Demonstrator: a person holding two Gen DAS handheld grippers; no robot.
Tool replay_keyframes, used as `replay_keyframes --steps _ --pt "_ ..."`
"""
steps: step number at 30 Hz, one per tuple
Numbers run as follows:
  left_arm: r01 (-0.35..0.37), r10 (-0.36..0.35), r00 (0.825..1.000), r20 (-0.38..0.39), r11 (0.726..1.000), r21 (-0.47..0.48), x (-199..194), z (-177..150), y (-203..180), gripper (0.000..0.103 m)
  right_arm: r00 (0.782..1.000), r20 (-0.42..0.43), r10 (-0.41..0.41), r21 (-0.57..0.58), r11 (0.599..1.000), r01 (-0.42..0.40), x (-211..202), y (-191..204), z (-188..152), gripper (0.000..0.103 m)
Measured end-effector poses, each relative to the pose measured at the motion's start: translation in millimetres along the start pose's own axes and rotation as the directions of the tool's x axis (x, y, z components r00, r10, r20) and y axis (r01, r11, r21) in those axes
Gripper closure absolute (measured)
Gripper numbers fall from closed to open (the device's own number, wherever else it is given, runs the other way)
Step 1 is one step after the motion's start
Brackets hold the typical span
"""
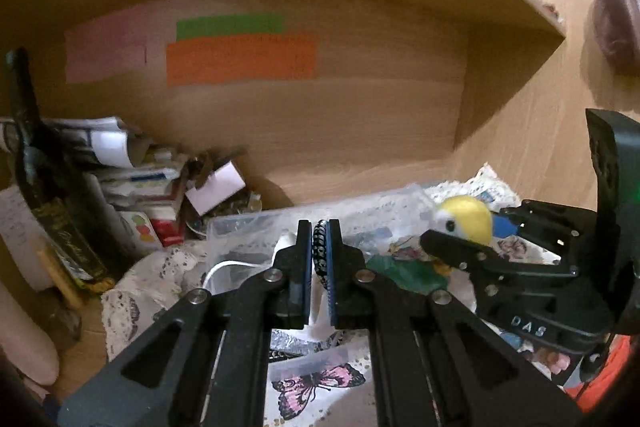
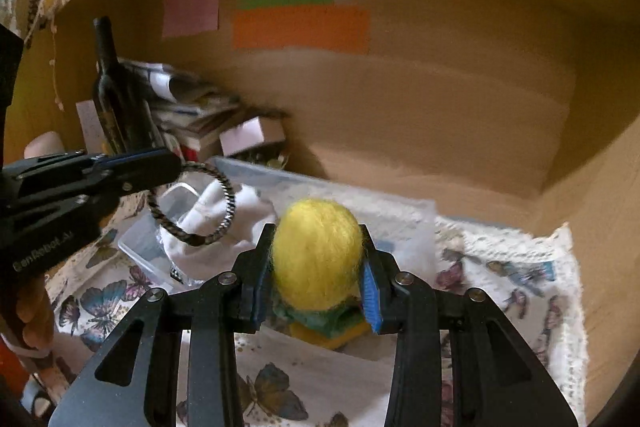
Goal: Organize soft objects
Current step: 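Release the bracelet into the clear box with the left gripper while the right gripper drops the ball in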
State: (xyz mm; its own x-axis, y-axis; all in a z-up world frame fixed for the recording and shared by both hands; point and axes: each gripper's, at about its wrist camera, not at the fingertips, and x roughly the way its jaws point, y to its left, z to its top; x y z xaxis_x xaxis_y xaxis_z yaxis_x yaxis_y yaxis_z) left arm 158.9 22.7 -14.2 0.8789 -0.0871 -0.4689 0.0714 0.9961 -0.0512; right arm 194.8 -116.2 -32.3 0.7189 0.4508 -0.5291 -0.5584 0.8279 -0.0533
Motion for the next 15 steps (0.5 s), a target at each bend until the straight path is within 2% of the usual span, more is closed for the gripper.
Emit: replay_keyframes --steps 7,12,14,15 --pt "-0.005 0.004 0.995 -0.104 1.0 -0.01 37.7 -12.0 5.8 0.098 0.994 -0.108 0.015 0.014 1.0 -0.013 32.6 -2.0 -8.7 0.069" --pt "-0.038 0.036 0.992 -0.121 0.999 -0.016 44.5 -17.6 10.8 0.097 0.986 -0.167 0.023 0.022 1.0 -0.019 47.9 -3.9 -13.8 0.069" --pt "-0.045 0.043 0.991 -0.126 0.999 -0.01 42.4 -17.8 9.8 0.091 0.986 -0.169 0.01 0.014 1.0 -0.008 48.3 -2.4 -13.6 0.069" --pt "-0.044 0.042 0.991 -0.127 0.999 -0.01 41.1 -17.8 9.9 0.083 0.986 -0.168 0.005 0.008 1.0 -0.004 47.0 -1.6 -13.4 0.067"
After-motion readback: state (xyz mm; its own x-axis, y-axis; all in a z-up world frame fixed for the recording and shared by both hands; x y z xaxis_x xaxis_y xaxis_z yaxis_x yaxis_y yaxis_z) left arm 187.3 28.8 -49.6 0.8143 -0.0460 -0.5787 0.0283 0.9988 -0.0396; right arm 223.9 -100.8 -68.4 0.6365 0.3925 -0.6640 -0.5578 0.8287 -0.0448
